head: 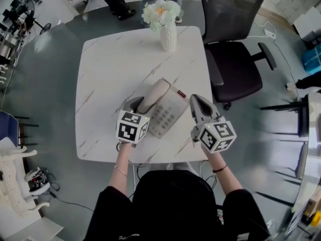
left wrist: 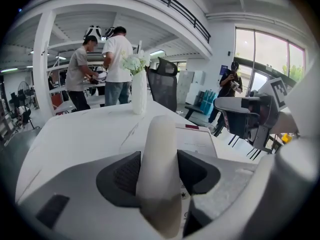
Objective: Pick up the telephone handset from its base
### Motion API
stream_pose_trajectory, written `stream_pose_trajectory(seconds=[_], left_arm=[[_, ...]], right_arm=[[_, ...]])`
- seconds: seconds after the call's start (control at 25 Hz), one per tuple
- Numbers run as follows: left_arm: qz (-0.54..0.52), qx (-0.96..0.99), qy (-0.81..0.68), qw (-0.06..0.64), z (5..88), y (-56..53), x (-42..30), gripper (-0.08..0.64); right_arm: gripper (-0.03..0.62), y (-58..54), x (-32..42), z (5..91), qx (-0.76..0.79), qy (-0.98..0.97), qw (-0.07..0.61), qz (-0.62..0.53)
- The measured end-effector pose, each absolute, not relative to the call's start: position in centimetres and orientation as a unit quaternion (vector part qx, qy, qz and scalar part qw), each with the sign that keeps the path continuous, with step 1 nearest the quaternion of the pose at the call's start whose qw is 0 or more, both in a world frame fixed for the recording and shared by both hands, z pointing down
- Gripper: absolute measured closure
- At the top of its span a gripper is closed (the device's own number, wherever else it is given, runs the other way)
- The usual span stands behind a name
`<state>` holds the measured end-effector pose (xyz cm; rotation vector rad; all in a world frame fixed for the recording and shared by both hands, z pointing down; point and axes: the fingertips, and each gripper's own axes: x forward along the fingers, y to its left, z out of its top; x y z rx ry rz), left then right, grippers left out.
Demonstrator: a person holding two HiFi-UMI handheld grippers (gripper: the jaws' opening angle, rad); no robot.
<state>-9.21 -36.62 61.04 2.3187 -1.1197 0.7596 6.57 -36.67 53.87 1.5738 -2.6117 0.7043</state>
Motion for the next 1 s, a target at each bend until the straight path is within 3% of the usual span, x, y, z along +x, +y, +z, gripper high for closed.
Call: stream_pose_trajectory(seconds=[1.0], left_arm=[[0.136,0.83,-0.482,0.243,53.0,-32.7,-12.6,0.344]], right_arm=[[0.601,-35.7,4.3,48.5,0.458,-0.868,-0.032,0.19]])
